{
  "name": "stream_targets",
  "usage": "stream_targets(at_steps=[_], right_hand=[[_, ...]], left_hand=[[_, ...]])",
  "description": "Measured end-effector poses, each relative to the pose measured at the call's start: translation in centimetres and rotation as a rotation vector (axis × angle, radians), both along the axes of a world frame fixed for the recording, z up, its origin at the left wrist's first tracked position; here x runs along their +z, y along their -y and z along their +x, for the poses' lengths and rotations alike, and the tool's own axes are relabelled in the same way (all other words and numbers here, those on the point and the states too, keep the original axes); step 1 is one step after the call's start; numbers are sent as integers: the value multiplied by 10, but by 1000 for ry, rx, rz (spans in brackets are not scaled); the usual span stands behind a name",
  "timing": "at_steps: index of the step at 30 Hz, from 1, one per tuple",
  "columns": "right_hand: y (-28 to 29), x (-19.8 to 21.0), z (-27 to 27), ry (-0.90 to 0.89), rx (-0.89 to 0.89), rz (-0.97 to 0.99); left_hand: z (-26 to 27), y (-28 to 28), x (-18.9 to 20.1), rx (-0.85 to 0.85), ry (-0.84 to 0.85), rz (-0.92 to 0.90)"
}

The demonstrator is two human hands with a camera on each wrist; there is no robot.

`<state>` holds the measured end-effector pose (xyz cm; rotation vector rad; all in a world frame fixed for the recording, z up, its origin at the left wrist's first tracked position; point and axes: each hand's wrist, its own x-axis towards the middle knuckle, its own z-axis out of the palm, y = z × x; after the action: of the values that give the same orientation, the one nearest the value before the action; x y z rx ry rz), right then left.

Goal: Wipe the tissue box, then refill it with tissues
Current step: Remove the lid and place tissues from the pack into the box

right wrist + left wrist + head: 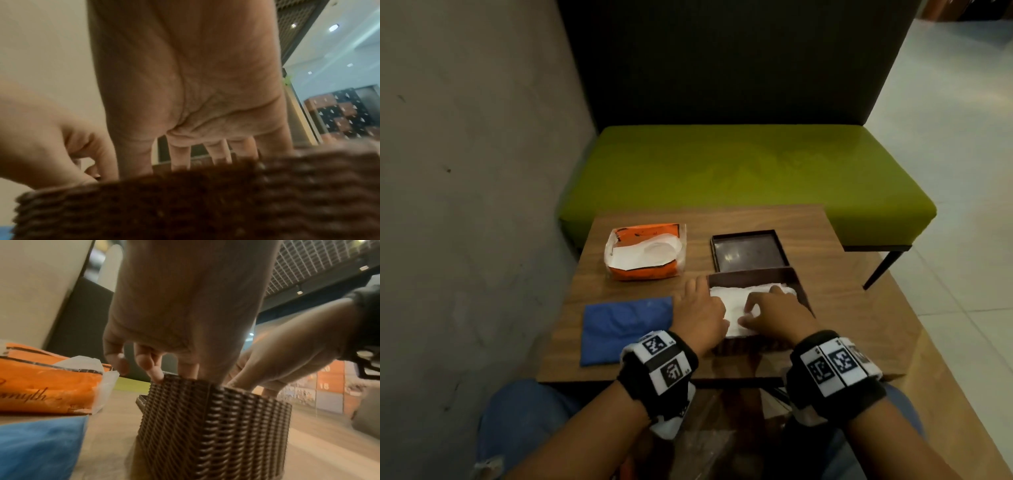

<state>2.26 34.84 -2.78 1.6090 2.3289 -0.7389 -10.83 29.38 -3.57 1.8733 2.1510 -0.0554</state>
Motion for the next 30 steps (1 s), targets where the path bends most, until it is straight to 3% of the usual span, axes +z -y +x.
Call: stream_targets(at_steps=[2, 4, 5, 9, 13, 16, 25, 30], right_hand=[[-1, 5, -3, -8, 9, 44], [-2, 4, -5, -13, 18, 23], [-3, 2, -6, 7, 19, -24], [-2, -5, -10, 70, 48, -96], [-3, -9, -12, 120, 80, -85], [-2, -10, -12, 140, 76, -89], [3, -4, -9, 121, 61, -86], [3, -2, -10, 143, 77, -72]], left_hand=[[-15, -3, 7, 75, 228, 114], [-38, -10, 15, 231, 491, 358], [-51, -14, 17, 284, 521, 466], [-118, -40, 19, 252, 286, 544], [-163, -60, 5, -35, 132, 265], [-171, -67, -11, -116, 51, 69], [-170, -81, -45, -84, -6, 32], [-178, -88, -39, -68, 78, 99]])
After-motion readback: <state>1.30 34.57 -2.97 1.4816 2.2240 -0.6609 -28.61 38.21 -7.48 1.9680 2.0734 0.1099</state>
